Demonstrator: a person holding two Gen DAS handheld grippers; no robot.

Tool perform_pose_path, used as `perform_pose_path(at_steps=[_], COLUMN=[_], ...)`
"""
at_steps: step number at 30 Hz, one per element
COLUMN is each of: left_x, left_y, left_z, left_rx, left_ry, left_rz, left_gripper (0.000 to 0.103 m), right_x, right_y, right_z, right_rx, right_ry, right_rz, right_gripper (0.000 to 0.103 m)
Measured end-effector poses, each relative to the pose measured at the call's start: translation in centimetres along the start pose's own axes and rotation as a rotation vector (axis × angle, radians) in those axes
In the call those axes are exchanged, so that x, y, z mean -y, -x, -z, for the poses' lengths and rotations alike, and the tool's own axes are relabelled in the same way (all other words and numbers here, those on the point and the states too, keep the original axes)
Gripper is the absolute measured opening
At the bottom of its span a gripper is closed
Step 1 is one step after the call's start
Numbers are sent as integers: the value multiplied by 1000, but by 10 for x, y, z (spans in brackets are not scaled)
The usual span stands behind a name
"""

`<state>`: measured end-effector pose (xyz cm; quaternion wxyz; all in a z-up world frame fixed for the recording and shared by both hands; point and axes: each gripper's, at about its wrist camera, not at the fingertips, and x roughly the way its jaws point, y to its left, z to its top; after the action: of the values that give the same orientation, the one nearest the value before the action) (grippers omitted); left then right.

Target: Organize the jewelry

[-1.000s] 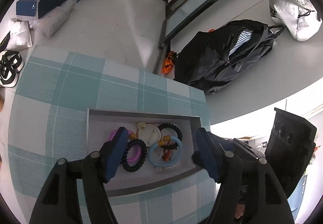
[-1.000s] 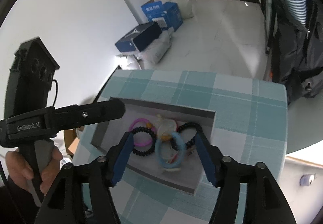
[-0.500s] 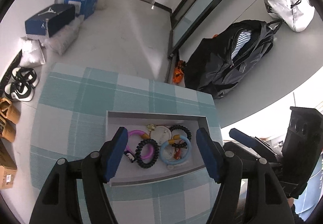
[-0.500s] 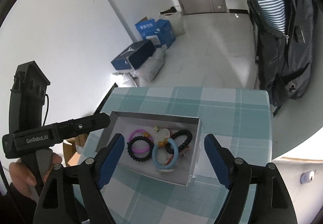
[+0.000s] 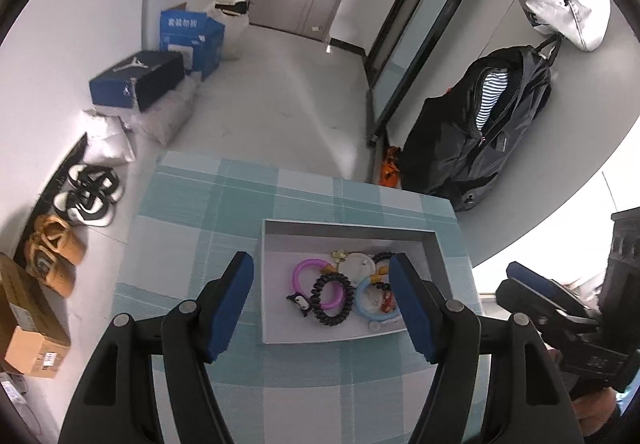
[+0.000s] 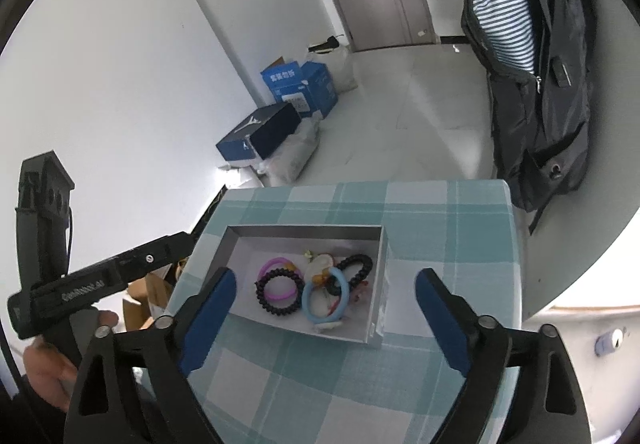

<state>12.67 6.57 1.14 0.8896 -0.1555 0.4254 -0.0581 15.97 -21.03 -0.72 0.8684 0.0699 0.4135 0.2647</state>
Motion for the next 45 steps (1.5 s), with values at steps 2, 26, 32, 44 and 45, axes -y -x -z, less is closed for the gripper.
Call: perform_pose_path(at_steps=[2,26,32,44,45], left_x=[2,21,15,24,24], left_y=[5,63,65,65,65], left_z=[3,47,49,54,54], left_rx=[23,199,190,185,184], left_ry=[-16,-88,-48,-87,-89], left_rz=[-20,-194,-190,-184,-183], left_gripper=[66,79,79,79,79], right_x=[-1,-42,-45,-43,-44], right_y=[5,46,50,46,46], right_z=[3,39,43,48,48], right_rx=[9,160,176,151,151], right_ry=[-8,132,136,128,131], right_rz=[-4,-25,2,17,18], right_gripper=[95,103,103,103,103])
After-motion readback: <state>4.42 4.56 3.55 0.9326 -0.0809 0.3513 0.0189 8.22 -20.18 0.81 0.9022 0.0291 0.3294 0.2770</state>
